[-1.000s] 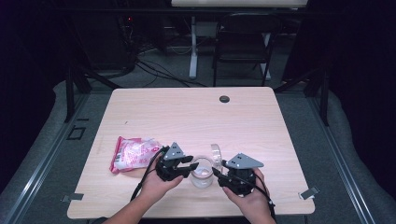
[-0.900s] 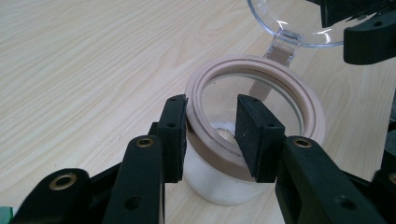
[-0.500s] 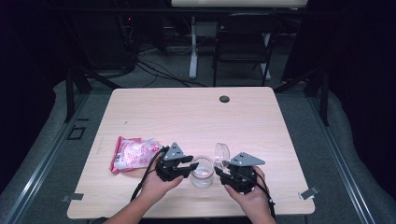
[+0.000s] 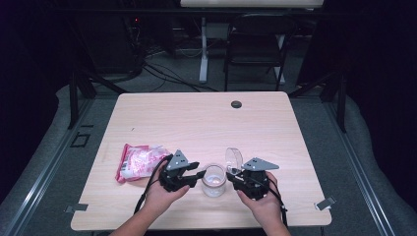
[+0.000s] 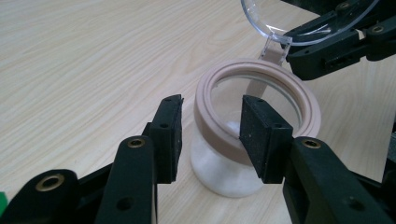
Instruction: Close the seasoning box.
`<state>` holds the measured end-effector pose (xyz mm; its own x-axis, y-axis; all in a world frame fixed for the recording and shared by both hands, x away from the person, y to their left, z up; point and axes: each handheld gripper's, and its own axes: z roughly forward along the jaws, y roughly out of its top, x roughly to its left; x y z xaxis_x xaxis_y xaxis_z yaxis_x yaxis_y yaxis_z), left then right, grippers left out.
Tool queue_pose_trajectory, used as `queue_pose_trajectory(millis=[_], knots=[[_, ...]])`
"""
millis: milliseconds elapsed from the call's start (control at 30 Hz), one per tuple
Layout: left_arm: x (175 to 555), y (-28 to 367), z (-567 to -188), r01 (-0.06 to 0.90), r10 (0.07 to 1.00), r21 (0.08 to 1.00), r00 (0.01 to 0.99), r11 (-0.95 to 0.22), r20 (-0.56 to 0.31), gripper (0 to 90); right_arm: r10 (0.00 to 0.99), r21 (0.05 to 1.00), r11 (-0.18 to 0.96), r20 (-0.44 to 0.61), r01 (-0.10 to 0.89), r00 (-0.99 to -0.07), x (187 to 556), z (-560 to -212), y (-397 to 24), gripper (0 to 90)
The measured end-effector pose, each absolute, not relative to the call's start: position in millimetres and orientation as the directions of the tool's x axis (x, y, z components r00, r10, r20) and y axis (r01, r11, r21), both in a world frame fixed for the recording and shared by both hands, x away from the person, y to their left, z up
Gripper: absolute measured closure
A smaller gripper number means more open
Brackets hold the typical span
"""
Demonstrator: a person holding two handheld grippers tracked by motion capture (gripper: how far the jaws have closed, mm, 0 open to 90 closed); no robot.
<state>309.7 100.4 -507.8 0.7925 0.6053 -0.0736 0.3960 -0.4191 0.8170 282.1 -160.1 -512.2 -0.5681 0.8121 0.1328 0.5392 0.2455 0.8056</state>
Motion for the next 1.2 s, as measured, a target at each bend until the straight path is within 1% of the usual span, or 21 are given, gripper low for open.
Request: queue_pose_trajectory(millis=[67, 133, 600, 767, 933, 1200], knots=[[309, 103, -508, 0.402, 0.611, 0.817, 0.788, -0.413, -0.079, 59.1, 0.808, 0.806, 0.238, 0.145, 0.543, -0.571, 286, -514, -161, 74.1], [308, 105, -508, 0.401, 0.617, 0.818, 0.783, -0.412, -0.073, 59.0, 0.811, 0.801, 0.246, 0.138, 0.545, -0.569, 289, -515, -162, 78.7], [302, 123, -508, 0.416, 0.656, 0.818, 0.752, -0.398, -0.063, 58.5, 0.796, 0.813, 0.201, 0.189, 0.547, -0.575, 309, -520, -165, 79.7], [301, 127, -508, 0.414, 0.666, 0.821, 0.744, -0.393, -0.057, 58.5, 0.791, 0.812, 0.209, 0.188, 0.545, -0.583, 314, -520, -164, 79.5], [298, 133, -507, 0.414, 0.676, 0.823, 0.735, -0.389, -0.05, 58.2, 0.773, 0.811, 0.216, 0.199, 0.544, -0.602, 322, -520, -165, 76.0], [298, 141, -503, 0.412, 0.695, 0.834, 0.718, -0.368, -0.048, 57.9, 0.768, 0.806, 0.215, 0.21, 0.552, -0.605, 324, -520, -166, 72.6]])
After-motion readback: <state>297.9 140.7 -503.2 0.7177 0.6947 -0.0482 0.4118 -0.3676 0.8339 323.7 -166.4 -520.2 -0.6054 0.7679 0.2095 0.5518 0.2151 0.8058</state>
